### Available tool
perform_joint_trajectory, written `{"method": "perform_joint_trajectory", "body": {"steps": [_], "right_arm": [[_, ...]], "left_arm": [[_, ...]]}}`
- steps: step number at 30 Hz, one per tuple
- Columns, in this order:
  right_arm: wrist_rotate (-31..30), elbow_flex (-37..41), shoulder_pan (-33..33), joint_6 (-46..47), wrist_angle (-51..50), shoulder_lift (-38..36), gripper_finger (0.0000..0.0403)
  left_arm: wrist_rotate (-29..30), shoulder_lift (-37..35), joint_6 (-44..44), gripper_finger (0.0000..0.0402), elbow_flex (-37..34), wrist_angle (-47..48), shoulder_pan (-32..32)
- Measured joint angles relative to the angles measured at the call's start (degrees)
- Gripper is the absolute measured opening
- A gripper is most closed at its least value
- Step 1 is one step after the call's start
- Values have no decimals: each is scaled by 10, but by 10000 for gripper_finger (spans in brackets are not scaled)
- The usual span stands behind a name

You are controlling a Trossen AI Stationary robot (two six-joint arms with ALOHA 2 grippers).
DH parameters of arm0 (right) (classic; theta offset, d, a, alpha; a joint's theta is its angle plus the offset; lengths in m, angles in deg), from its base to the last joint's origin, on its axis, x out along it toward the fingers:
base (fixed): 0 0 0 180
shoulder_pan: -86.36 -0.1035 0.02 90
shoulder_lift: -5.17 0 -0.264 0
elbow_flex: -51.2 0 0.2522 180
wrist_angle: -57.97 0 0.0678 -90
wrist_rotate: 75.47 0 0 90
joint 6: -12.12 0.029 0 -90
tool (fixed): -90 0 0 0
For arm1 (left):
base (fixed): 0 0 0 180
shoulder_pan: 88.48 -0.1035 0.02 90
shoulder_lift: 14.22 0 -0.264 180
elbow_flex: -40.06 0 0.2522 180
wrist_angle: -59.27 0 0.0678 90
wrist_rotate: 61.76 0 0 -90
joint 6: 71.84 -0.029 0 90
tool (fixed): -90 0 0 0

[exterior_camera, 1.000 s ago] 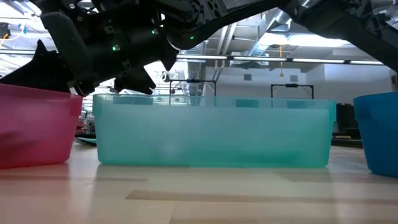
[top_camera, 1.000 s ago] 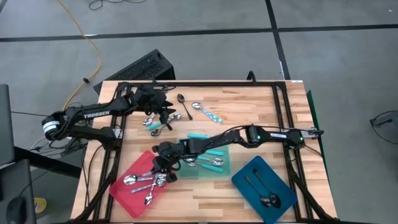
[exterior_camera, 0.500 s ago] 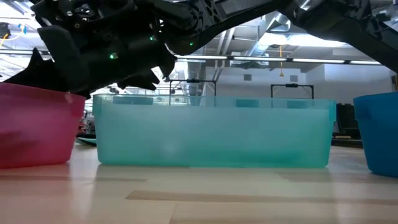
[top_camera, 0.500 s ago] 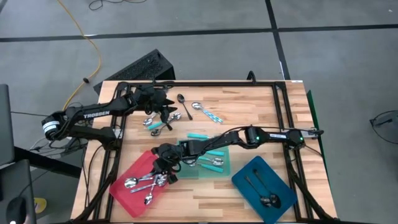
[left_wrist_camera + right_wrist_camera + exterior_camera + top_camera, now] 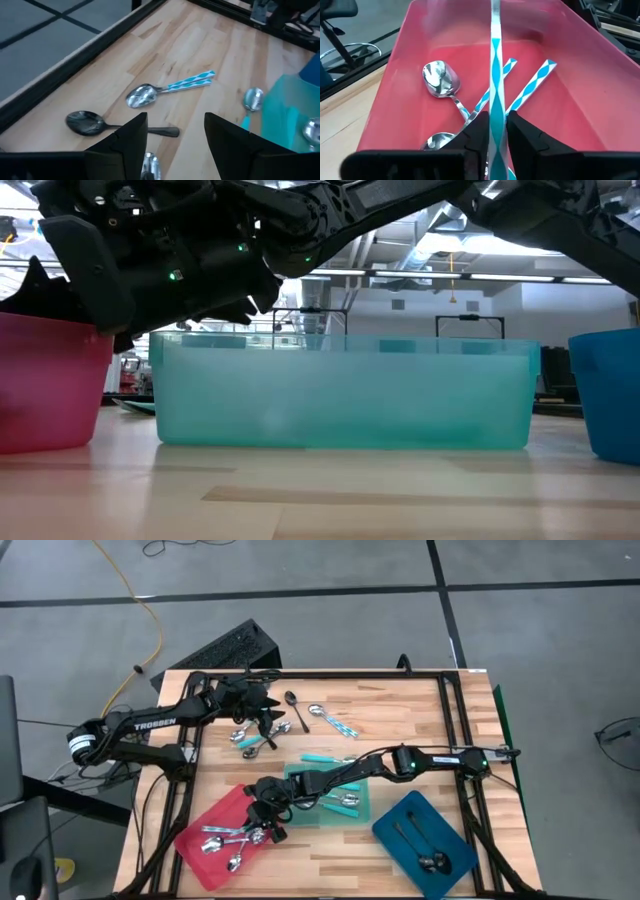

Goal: Sort silverware by color (type)

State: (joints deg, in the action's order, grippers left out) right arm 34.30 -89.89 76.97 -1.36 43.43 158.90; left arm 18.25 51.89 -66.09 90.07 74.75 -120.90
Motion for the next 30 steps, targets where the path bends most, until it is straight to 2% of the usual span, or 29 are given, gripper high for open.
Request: {"method": "perform_joint_trajectory", "body": {"steps": [10, 17, 23, 30], "right_arm": [[-16, -7, -5, 1, -8, 1, 137], [-43, -74, 0, -10, -87, 5, 178], [-94, -74, 12, -49, -175, -42, 189], [-99, -74, 38, -66, -228, -109, 180]], "left_arm": [[9, 0, 1, 181, 0, 1, 0], [9, 0, 21, 181, 0, 0, 0], [-5, -4, 97, 181, 0, -32, 0], [-1, -8, 123, 181, 39, -19, -4]]}}
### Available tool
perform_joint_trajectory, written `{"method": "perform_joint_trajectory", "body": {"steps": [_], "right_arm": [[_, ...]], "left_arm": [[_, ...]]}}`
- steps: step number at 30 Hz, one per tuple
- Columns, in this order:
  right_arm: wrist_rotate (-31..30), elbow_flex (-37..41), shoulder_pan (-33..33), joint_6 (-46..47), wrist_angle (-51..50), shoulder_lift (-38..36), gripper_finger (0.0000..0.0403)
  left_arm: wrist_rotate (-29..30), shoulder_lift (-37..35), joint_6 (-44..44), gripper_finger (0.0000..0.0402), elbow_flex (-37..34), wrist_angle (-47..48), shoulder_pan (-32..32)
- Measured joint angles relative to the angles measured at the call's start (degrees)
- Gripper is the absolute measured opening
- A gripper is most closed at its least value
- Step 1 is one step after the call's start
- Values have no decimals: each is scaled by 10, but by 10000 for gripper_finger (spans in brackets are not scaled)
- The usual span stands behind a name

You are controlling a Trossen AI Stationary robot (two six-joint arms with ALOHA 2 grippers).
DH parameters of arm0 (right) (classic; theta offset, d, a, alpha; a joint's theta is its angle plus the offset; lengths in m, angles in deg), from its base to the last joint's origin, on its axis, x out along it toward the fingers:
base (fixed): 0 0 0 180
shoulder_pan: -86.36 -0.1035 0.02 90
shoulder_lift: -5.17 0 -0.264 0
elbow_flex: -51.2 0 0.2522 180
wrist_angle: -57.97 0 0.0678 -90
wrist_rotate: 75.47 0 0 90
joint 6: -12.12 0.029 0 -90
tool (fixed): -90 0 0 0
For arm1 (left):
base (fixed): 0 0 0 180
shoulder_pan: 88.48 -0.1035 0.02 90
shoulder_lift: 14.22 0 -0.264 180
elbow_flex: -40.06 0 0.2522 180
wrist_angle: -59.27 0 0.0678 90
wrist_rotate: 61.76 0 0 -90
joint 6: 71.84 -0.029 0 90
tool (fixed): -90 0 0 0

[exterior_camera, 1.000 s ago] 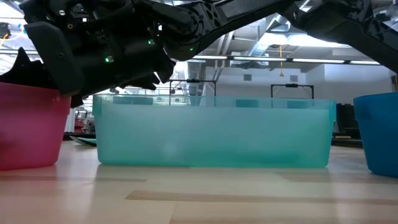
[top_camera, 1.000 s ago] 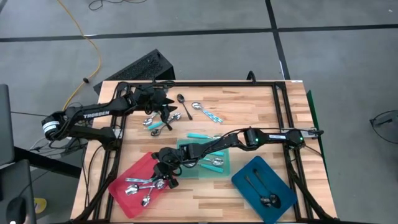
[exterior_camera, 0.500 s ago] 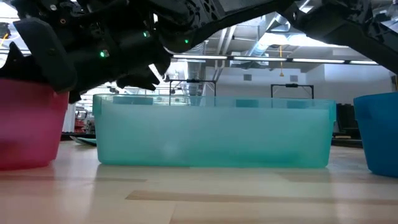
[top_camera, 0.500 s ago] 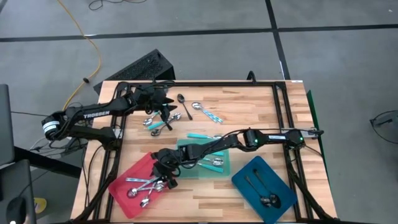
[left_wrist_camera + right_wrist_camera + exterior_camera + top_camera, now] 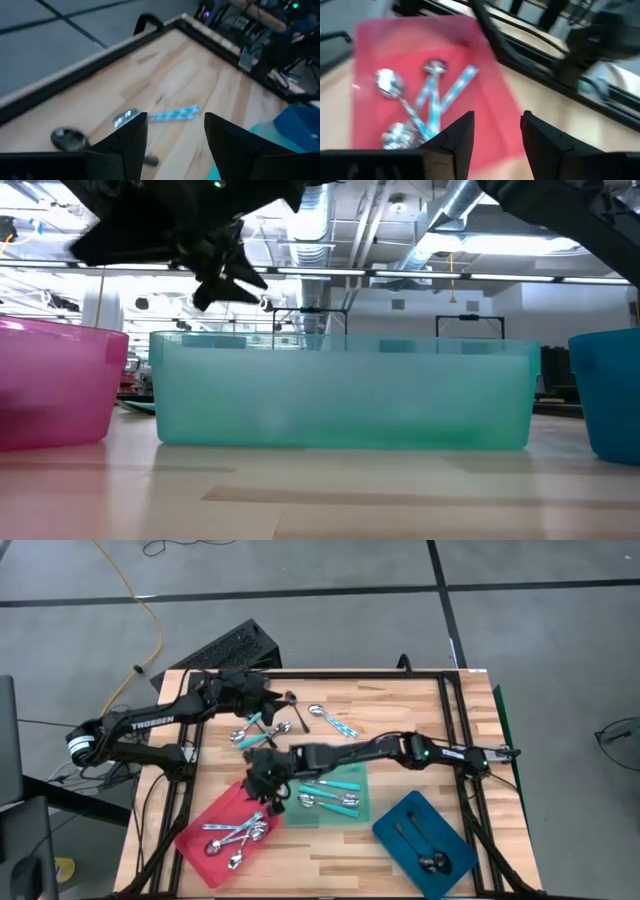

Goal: Sort silverware by color (type)

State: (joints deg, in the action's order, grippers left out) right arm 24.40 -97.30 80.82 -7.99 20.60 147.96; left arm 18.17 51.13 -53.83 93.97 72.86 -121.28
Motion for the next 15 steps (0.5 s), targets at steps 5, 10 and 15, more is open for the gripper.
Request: {"method": "perform_joint_trajectory", "body": {"steps": [5, 10, 15], "right_arm": [[-29, 2, 33, -22, -70, -28, 175], [-27, -1, 82, -18, -109, -52, 174], [-24, 1, 126, -9, -116, -55, 173]], "left_arm": [[3, 0, -11, 181, 52, 1, -25], [-2, 0, -49, 181, 115, 55, -73], [-2, 0, -69, 181, 136, 60, -112]]}}
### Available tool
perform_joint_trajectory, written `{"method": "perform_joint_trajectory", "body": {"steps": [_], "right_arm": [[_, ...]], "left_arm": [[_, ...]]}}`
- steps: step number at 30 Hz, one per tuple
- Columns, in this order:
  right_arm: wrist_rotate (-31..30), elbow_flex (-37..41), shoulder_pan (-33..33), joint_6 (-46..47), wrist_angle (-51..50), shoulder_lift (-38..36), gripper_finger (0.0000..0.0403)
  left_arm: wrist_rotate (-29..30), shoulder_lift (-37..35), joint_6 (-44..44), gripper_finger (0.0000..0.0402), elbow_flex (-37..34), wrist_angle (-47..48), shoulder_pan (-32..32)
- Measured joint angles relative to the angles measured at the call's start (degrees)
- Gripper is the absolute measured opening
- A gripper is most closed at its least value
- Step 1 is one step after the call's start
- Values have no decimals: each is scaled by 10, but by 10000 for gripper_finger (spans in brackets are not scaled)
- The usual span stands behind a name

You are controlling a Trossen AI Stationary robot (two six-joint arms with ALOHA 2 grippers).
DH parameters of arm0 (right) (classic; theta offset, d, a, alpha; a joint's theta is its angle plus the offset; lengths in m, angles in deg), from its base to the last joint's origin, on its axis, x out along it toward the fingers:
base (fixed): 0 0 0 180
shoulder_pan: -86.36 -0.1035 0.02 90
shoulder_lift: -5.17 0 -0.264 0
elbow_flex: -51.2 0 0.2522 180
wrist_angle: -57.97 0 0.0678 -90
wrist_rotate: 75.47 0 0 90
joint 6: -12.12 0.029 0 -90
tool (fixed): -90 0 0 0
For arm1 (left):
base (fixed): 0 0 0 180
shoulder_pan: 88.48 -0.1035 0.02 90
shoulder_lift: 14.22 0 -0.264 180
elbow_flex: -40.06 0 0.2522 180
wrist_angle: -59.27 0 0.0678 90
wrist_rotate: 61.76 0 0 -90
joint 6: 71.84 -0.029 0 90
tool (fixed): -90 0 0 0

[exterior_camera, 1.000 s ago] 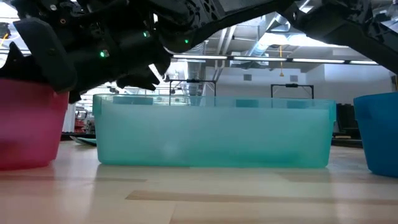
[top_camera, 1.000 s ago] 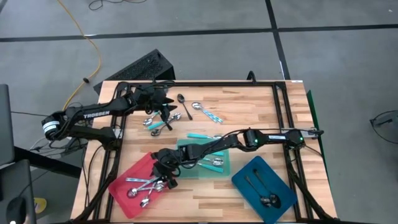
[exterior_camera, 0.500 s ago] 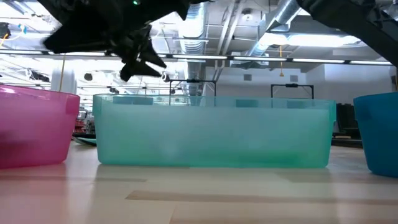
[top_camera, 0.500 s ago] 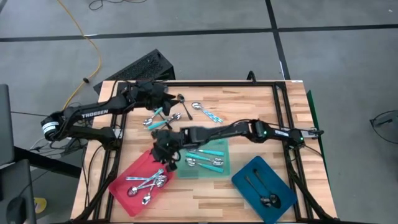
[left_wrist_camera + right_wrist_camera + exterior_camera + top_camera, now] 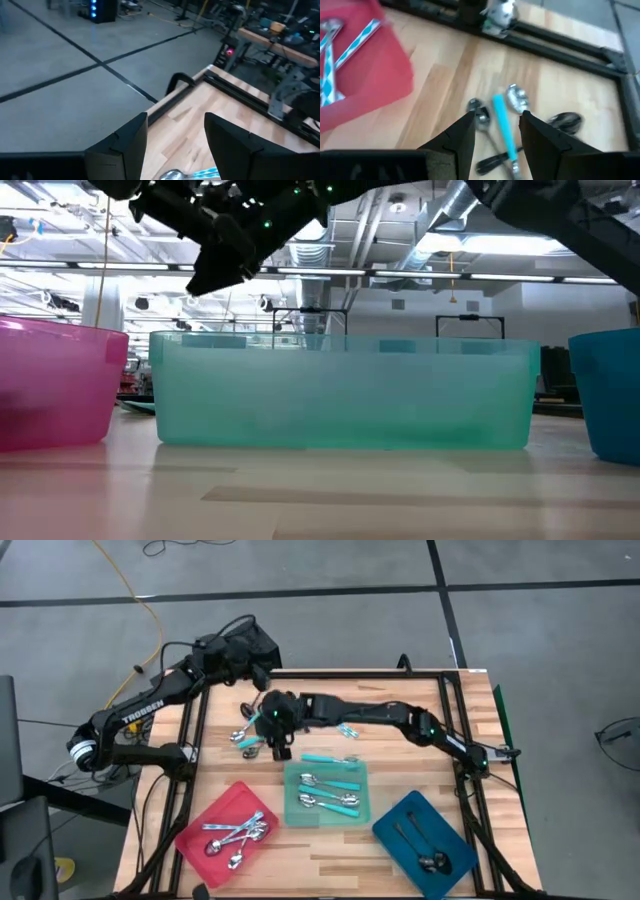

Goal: Sort silverware by color (type)

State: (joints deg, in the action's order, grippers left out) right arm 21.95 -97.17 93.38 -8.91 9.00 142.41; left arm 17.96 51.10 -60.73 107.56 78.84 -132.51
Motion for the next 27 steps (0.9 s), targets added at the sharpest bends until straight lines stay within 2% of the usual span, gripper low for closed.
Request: {"method": "perform_joint_trajectory", "body": {"steps": [8, 20, 24, 27], "right_arm": [[31, -1, 30, 1, 25, -2, 173], [33, -1, 43, 12, 26, -2, 173], [38, 0, 53, 4, 8, -13, 173], [40, 0, 60, -30, -20, -54, 173]], "left_arm": [[-41, 0, 25, 181, 0, -4, -59], [-83, 4, 15, 181, -1, -11, -113], [-132, 4, 38, 181, -1, -35, -120], [-161, 3, 51, 181, -1, -42, -117]]}}
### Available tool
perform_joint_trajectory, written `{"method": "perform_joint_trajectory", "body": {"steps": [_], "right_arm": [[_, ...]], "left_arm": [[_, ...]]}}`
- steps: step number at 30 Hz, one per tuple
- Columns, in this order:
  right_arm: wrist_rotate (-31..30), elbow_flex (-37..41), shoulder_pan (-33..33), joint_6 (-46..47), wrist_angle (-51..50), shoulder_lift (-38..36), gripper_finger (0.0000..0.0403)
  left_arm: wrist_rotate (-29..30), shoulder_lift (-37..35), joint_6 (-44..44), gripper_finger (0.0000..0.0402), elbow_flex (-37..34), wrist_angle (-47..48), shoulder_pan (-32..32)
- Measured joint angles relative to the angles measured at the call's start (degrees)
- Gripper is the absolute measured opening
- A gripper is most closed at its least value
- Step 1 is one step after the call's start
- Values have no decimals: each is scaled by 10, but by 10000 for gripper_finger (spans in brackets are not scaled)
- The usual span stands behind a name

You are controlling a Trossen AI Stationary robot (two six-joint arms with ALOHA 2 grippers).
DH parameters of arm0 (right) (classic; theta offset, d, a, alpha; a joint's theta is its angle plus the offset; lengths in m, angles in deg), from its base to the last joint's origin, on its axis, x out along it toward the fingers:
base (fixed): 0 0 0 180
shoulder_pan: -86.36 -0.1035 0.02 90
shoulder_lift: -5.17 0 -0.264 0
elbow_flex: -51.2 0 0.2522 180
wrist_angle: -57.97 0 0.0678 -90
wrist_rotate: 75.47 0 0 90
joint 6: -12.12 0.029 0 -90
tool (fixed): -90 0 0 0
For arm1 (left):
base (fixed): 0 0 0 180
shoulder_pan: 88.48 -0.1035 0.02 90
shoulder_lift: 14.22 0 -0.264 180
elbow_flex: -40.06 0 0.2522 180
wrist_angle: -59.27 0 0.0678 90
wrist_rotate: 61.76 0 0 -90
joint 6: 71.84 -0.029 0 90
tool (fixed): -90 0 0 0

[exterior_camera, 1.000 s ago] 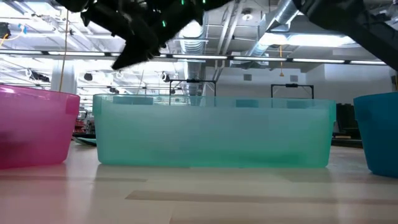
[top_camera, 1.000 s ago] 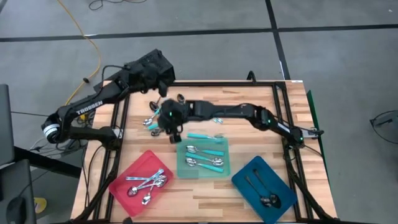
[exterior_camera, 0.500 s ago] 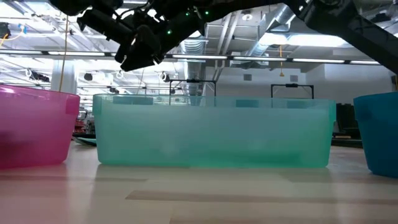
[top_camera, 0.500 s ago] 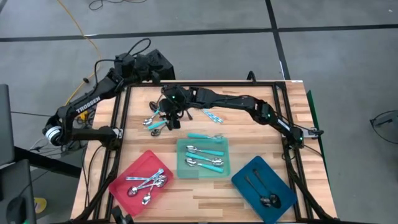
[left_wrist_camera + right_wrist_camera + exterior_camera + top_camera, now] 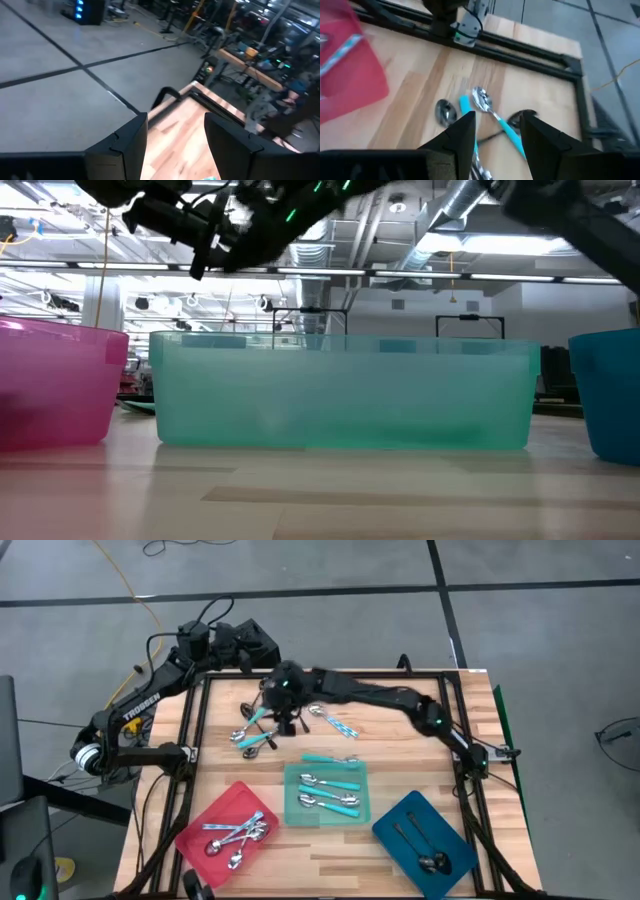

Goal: Sort silverware by color (type)

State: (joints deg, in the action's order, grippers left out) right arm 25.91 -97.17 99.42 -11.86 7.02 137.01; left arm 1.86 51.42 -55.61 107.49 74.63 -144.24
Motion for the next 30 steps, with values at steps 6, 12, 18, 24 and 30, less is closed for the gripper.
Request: {"method": "perform_joint_trajectory", "body": {"steps": [6, 12, 18, 24, 30], "right_arm": [[5, -3, 31, -33, -181, -136, 173], [29, 0, 76, -7, -375, -227, 173], [52, -1, 145, 13, -482, -338, 173], [53, 20, 193, 45, -472, -455, 173], [53, 233, 203, 94, -348, -603, 173]], "left_arm": [[8, -1, -27, 181, 0, -28, 27], [32, -16, -79, 181, 0, -6, 57], [46, -33, -84, 181, 0, -1, 76], [45, -39, -80, 181, 0, 1, 92], [42, -39, -62, 181, 0, 2, 99]]}}
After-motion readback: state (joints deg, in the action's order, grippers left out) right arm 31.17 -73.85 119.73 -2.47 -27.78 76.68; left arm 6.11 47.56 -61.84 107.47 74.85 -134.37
